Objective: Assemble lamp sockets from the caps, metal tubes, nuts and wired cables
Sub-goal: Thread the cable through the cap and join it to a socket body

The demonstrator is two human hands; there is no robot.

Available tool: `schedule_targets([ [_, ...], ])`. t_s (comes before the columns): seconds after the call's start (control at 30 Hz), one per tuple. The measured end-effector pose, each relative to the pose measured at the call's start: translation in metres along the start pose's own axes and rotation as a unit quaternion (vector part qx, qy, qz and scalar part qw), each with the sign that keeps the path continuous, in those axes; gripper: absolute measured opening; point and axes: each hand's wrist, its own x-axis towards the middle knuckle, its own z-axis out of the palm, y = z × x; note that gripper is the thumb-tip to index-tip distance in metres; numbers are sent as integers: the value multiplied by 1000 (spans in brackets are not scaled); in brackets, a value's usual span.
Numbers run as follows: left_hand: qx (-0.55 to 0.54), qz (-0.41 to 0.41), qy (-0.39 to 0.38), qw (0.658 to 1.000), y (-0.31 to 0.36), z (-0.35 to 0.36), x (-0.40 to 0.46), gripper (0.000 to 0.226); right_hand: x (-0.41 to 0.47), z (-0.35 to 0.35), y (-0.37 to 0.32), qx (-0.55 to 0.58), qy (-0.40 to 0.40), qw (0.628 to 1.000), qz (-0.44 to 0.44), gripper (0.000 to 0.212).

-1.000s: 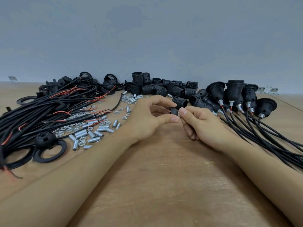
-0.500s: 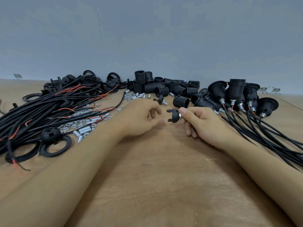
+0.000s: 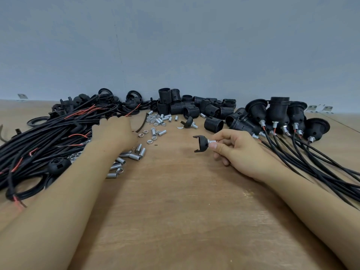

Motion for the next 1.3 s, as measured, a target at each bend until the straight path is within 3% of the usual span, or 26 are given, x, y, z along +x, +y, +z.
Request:
schedule_targets([
  [0.13, -59, 2, 40, 997, 2, 4, 1, 14, -1, -1, -1, -14, -6, 1000, 3, 13],
  [0.43, -88, -1, 69, 994, 6, 0, 3, 24, -1, -1, -1, -22, -9, 1000, 5, 17],
  [0.7, -56, -13, 39, 998, 6, 2, -1, 20, -1, -1, 0, -28, -19, 999, 2, 13],
  [0.8, -9, 12, 79, 997, 8, 0, -2, 19, 0, -1, 1, -25, -17, 1000, 0, 14],
  [0.87, -33, 14, 143, 989, 11, -3, -3, 22, 0, -1, 2, -21, -18, 1000, -2, 14],
  [0.97, -121, 39, 265, 956, 17, -10, -7, 26, 1, -2, 4, -17, -23, 1000, -6, 14],
  [1.07, -212, 117, 343, 907, 30, -16, -18, 25, 1, -2, 5, 20, -17, 1000, -8, 12],
  [1.17, -280, 280, 392, 831, 48, -22, -38, 20, 2, -5, 3, 156, -22, 987, -5, 10],
  [1.3, -248, 497, 416, 720, 75, -19, -62, 13, 2, -10, 2, 252, -60, 966, 12, 19],
])
